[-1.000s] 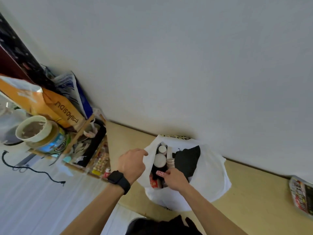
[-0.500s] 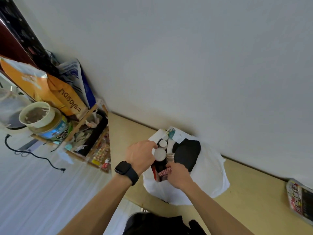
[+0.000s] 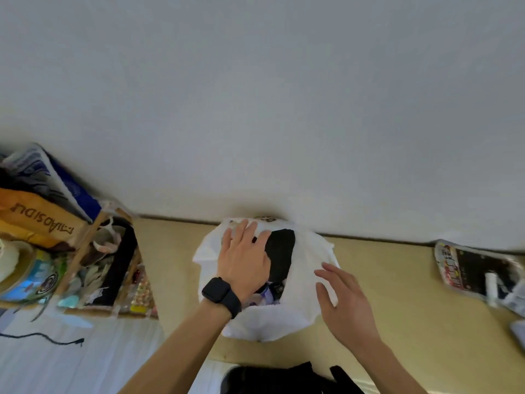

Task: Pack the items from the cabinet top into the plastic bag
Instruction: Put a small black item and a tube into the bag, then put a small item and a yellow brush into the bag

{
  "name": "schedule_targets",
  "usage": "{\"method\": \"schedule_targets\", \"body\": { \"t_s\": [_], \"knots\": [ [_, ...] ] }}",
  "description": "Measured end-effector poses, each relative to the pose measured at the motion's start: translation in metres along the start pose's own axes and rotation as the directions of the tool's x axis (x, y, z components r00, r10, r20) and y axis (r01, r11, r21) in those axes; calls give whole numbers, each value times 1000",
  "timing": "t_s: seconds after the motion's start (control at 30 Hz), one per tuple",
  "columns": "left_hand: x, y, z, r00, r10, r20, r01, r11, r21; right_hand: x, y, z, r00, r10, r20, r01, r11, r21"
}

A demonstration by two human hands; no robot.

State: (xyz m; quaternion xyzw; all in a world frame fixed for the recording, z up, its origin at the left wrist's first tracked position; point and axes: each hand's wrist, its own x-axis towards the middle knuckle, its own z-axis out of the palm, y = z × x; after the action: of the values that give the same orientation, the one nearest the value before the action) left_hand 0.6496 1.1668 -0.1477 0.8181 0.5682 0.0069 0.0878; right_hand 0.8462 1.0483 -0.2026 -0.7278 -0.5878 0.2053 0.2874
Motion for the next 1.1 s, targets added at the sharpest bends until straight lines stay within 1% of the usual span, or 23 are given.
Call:
{"method": "schedule_targets", "body": {
  "t_s": [0.03,0.1,0.17,0.23,0.33,0.4,0.5,0.57,0.63,0.7,0.8,0.9,0.97,1.03,1.1],
  "knots": [
    [8,18,3,998,56,13,-55,998,-7,-4,6,-9,997,-2,-76,2,1000,1],
    [22,56,11,979,204,24,-204,979,-6,-13,20,-27,983,30,-182,-30,1000,4],
    [36,97,22,936,352,8,-352,936,-31,-24,37,-44,962,94,-258,-95,995,10],
    [50,142,33,886,463,37,-460,885,-69,-35,59,-57,934,151,-324,-157,988,7],
    [68,206,53,794,574,202,-563,819,-110,-50,99,-78,891,259,-372,-280,960,-3],
    [80,241,75,738,603,304,-597,793,-121,-56,129,-91,870,330,-366,-361,932,-17],
    [89,280,117,683,569,459,-592,798,-108,-61,178,-109,839,459,-293,-490,871,-41],
    [89,298,145,641,509,574,-571,816,-86,-63,214,-119,818,536,-210,-561,824,-78],
    [88,309,171,598,446,666,-544,836,-71,-59,251,-131,795,589,-143,-604,790,-107],
    [87,315,193,563,390,729,-522,851,-52,-52,287,-142,778,621,-95,-628,767,-131],
    [86,316,221,546,319,775,-479,878,-23,-30,337,-156,743,668,-26,-657,722,-218],
    [84,306,243,539,236,809,-418,908,13,-1,381,-165,719,695,-13,-666,683,-301],
    [79,303,251,549,209,809,-406,913,40,18,401,-169,706,708,-8,-662,656,-361],
    [76,304,255,548,200,812,-394,918,40,40,414,-174,675,738,-24,-665,593,-454],
    [76,304,256,533,195,824,-385,923,30,59,420,-176,630,776,-40,-671,518,-530]
  ]
}}
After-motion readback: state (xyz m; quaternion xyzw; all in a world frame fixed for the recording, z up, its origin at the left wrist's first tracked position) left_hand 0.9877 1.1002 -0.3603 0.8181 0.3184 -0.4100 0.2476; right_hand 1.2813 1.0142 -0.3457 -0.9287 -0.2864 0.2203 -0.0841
